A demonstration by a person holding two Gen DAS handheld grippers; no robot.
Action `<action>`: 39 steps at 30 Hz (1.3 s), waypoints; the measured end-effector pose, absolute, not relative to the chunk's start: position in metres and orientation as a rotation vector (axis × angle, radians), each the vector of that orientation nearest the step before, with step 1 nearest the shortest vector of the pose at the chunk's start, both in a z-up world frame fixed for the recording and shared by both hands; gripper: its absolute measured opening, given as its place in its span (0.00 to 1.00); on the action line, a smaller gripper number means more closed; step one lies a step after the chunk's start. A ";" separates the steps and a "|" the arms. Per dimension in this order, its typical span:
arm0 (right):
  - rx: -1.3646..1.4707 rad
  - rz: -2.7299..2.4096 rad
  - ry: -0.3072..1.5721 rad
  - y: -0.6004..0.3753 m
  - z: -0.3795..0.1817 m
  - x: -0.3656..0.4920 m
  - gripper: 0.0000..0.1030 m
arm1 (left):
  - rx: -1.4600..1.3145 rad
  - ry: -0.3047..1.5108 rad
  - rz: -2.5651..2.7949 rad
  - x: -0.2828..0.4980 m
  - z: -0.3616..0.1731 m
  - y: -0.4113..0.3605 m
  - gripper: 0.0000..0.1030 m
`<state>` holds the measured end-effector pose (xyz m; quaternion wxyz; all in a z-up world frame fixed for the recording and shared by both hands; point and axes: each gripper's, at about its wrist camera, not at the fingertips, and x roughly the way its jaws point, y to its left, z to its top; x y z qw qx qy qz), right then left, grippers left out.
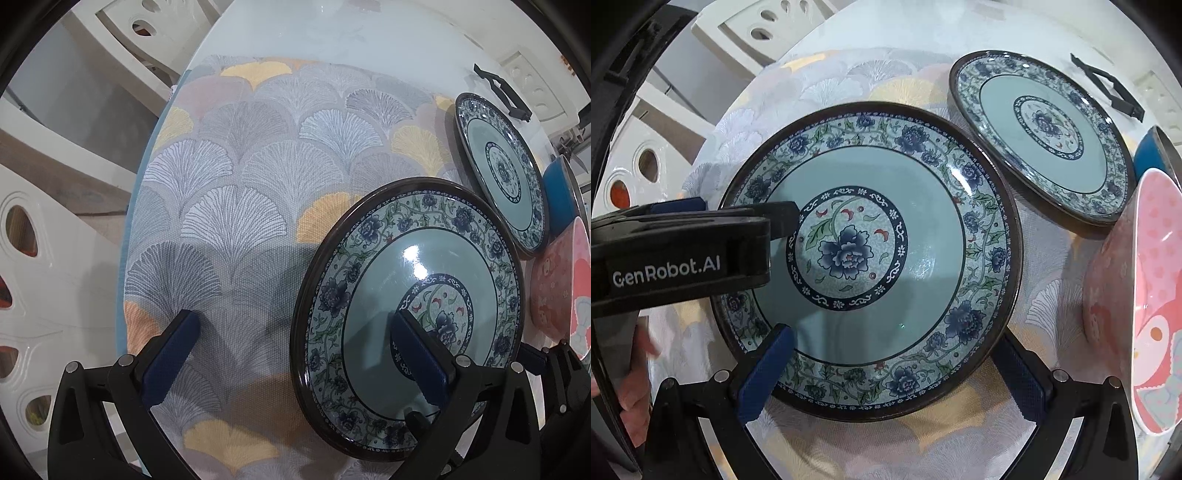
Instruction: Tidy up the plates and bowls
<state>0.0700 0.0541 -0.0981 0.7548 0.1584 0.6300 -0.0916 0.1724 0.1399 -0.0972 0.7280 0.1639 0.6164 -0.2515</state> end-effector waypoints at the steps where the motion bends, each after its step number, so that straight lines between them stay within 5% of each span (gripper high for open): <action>1: 0.350 -0.192 1.389 0.053 -0.098 0.073 1.00 | 0.364 1.360 -0.556 0.173 -0.097 0.138 1.00; 5: 0.364 -0.189 1.396 0.052 -0.097 0.075 1.00 | 0.372 1.362 -0.563 0.173 -0.097 0.136 1.00; 8: 0.364 -0.193 1.391 0.051 -0.095 0.073 0.96 | 0.378 1.352 -0.587 0.170 -0.094 0.133 0.90; 10: 0.369 -0.209 1.375 0.044 -0.089 0.072 0.79 | 0.382 1.335 -0.642 0.164 -0.086 0.129 0.60; 11: 0.375 -0.211 1.358 0.040 -0.085 0.070 0.73 | 0.387 1.335 -0.682 0.161 -0.084 0.125 0.52; 13: 0.422 -0.224 1.337 0.028 -0.080 0.065 0.58 | 0.434 1.321 -0.712 0.155 -0.082 0.120 0.52; 16: 0.485 -0.216 1.322 0.014 -0.080 0.057 0.51 | 0.427 1.330 -0.724 0.153 -0.082 0.121 0.52; 39: 0.549 -0.211 1.346 0.016 -0.075 0.013 0.52 | 0.472 1.352 -0.712 0.115 -0.087 0.099 0.52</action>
